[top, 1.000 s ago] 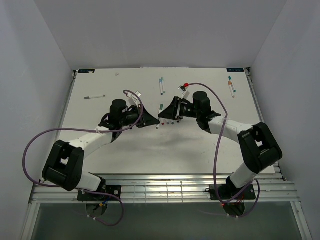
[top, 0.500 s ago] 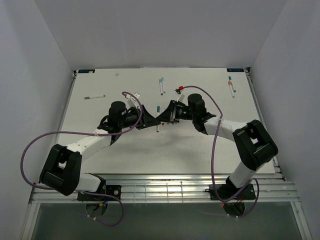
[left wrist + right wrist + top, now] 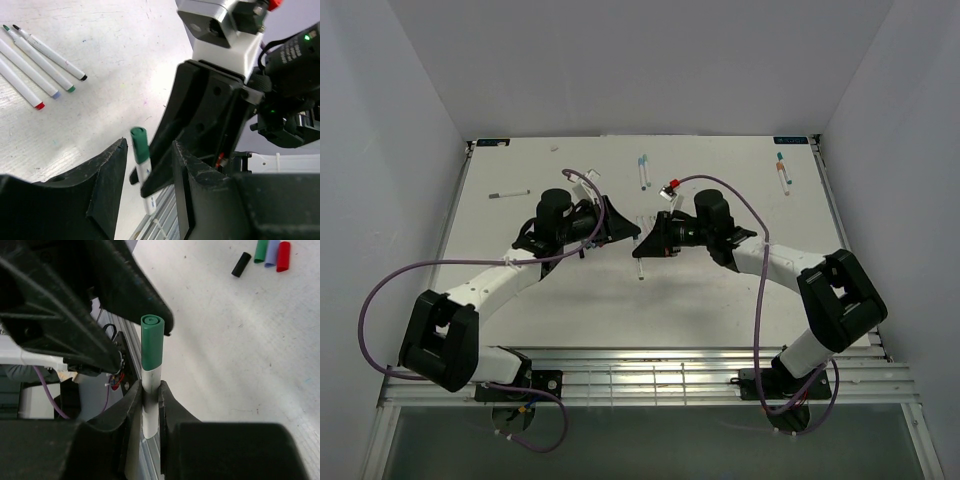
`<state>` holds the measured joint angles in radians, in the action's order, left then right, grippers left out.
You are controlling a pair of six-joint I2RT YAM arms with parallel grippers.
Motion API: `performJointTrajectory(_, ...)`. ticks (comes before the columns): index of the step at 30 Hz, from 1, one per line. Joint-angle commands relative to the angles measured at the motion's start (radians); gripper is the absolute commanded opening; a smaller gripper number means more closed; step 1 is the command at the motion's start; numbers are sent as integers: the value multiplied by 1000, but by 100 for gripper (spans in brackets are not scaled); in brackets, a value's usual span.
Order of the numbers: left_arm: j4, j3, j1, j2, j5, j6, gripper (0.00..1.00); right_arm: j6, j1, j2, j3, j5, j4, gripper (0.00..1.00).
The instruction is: Open the pen caps
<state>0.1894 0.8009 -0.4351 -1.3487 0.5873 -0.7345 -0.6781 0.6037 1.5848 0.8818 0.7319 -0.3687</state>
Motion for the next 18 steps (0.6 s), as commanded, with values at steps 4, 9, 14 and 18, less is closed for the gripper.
performJointTrajectory(4,-24,35,1,-15,-7,18,49,-26,19,-37,-23,57,-81,8)
performJointTrajectory(9,-38,37,1,-10,-15,27,45,-52,22,-39,-29,63,-114,8)
performJointTrajectory(14,-41,38,1,-6,-9,26,38,-57,21,-28,-21,37,-122,8)
performJointTrajectory(18,-47,27,1,2,-23,26,27,-80,21,-11,-9,15,-121,8)
